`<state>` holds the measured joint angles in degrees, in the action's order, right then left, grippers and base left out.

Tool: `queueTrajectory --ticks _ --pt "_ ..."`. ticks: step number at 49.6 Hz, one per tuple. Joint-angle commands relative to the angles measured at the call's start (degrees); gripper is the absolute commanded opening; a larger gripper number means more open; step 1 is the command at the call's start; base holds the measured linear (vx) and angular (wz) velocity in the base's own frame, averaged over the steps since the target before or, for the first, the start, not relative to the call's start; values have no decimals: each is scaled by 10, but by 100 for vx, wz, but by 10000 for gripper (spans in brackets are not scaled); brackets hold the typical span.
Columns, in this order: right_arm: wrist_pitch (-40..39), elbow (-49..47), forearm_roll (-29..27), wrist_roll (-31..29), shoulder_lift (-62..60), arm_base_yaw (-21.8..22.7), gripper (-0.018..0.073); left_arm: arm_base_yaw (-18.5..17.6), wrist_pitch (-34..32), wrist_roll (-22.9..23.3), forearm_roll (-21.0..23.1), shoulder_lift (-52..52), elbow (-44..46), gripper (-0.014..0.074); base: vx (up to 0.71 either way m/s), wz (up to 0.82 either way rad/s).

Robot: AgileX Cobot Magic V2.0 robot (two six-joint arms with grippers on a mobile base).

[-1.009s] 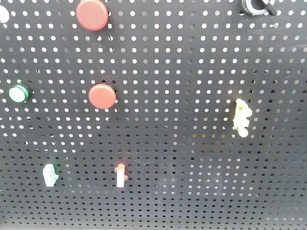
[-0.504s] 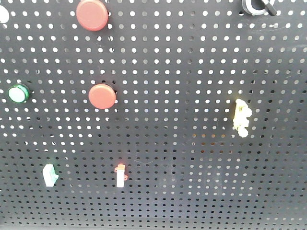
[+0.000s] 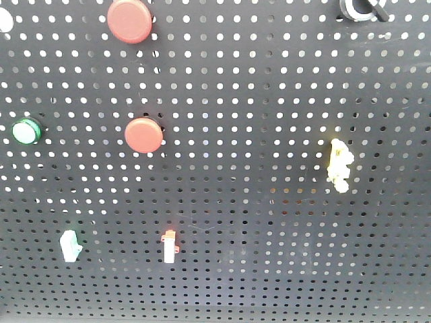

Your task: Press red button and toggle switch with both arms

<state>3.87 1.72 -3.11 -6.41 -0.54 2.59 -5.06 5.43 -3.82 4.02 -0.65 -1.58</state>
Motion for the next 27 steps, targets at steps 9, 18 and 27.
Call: queueTrajectory --ticks 9,18,27 --pt "-42 7 7 0 -10 4 -3 -1 -48 4 0 -10 -20 2 0 0" --pt "-42 7 7 0 -10 4 -3 -1 -48 4 0 -10 -20 2 0 0" --pt "-42 7 7 0 -10 4 -3 -1 -48 4 0 -10 -20 2 0 0"
